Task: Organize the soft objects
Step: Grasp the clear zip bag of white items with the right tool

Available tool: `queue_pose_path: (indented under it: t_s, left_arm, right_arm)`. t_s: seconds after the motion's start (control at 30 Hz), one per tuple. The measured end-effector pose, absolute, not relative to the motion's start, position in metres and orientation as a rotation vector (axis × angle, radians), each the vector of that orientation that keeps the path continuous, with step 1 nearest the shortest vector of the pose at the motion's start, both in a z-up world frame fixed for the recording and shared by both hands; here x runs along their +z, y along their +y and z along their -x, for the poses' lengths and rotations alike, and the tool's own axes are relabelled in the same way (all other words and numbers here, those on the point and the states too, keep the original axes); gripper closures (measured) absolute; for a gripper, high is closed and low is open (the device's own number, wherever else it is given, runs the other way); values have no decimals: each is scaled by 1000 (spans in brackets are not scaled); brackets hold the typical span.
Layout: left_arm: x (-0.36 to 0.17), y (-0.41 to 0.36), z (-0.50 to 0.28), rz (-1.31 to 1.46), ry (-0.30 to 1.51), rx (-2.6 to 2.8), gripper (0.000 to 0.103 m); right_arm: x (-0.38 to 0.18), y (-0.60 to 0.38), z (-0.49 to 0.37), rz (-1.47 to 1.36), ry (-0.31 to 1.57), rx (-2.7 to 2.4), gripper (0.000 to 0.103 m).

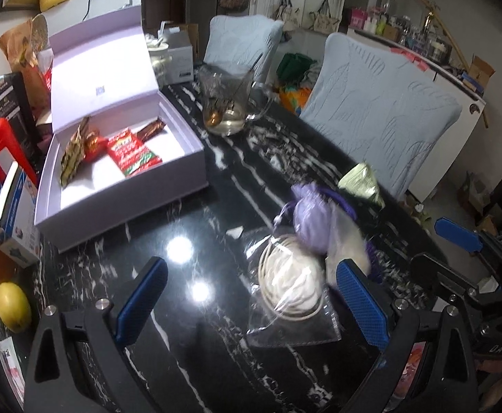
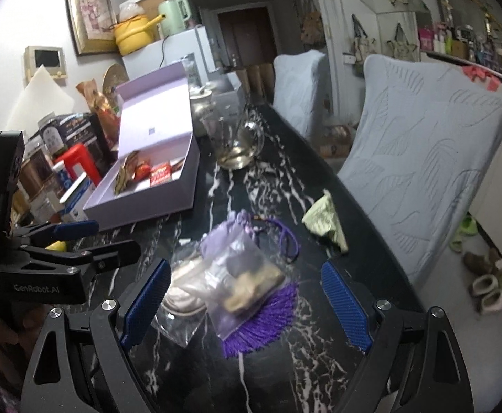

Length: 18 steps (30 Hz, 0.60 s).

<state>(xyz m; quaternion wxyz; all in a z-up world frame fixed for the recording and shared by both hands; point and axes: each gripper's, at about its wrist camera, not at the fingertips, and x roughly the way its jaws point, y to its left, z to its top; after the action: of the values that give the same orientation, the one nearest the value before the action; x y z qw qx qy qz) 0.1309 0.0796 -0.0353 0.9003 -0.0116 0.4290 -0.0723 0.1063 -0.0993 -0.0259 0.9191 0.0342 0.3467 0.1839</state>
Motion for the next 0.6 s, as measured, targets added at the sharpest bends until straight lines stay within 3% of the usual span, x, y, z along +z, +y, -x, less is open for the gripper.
queue_pose_path:
  t_s: [0.13,0.6]
  left_arm:
    - [-50,87,-136,62,945,-135,3]
    - [-69,97,-151,109,1038,-87,3]
  right_arm:
    - [-41,-93,-113,-47,757,431,7]
    - [-74,-67,-148,135,773,549,2]
